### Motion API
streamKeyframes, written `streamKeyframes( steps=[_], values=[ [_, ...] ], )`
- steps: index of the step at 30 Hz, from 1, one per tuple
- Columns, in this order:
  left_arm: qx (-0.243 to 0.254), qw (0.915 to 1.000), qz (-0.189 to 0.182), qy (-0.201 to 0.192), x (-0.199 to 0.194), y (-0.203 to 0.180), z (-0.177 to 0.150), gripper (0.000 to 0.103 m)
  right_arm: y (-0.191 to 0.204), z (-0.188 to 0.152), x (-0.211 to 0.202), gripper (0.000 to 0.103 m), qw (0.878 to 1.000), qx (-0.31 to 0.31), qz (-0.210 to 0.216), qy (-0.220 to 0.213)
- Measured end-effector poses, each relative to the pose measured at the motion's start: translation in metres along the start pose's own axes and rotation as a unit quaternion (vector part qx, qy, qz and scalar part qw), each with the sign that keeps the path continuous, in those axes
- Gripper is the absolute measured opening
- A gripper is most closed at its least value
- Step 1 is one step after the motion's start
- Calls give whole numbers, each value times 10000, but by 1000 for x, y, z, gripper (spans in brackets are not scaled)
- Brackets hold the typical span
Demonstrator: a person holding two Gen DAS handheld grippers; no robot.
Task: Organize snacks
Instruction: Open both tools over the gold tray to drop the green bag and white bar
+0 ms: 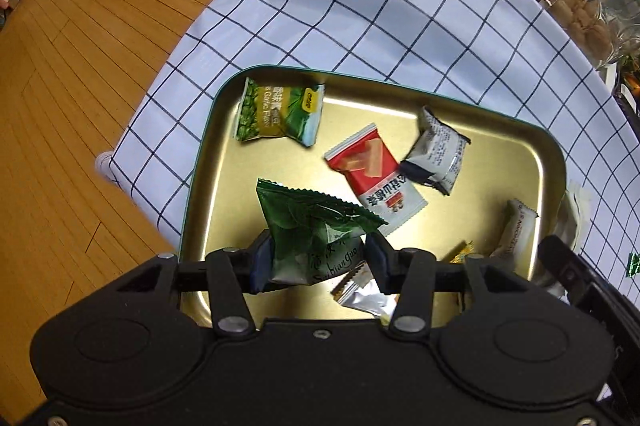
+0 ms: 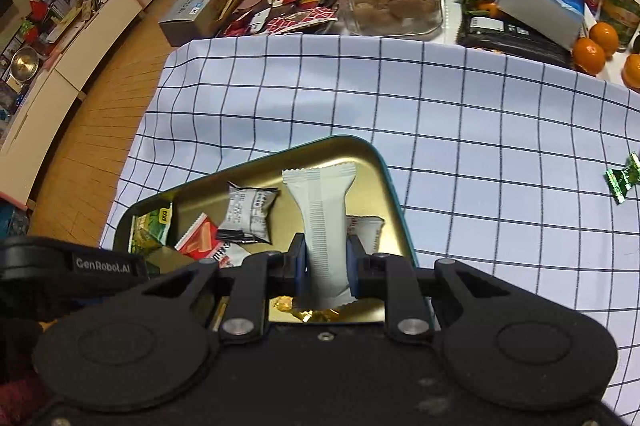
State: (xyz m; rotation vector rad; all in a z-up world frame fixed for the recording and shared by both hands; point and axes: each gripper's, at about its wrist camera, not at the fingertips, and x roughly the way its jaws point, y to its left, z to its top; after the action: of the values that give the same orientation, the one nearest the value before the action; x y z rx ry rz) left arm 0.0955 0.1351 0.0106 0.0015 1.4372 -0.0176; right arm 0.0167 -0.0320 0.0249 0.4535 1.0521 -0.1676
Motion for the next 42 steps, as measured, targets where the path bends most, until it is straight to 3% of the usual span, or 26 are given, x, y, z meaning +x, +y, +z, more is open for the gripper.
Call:
streamKeyframes(
  steps=[25, 34, 35, 39, 42],
  values=[
    [132, 9999, -56, -23, -6, 4, -2, 58, 21, 0, 7, 24, 9997, -230, 65, -91],
    [233, 9995, 8, -205, -12, -8, -3, 58, 16, 1, 4, 37, 9994, -284, -100, -145],
    [250, 9994, 22, -235, -13, -10, -3, 58, 16, 1, 3, 43, 9993, -316, -167, -140],
    [339, 9989, -6, -334, -17, -22, -5, 58, 15, 0, 1, 49, 9973, -521, -502, -147],
    [461, 9980, -151, -397, -22, -35, -8, 58, 7, -1, -2, 61, 9963, -512, -663, -194]
  ],
)
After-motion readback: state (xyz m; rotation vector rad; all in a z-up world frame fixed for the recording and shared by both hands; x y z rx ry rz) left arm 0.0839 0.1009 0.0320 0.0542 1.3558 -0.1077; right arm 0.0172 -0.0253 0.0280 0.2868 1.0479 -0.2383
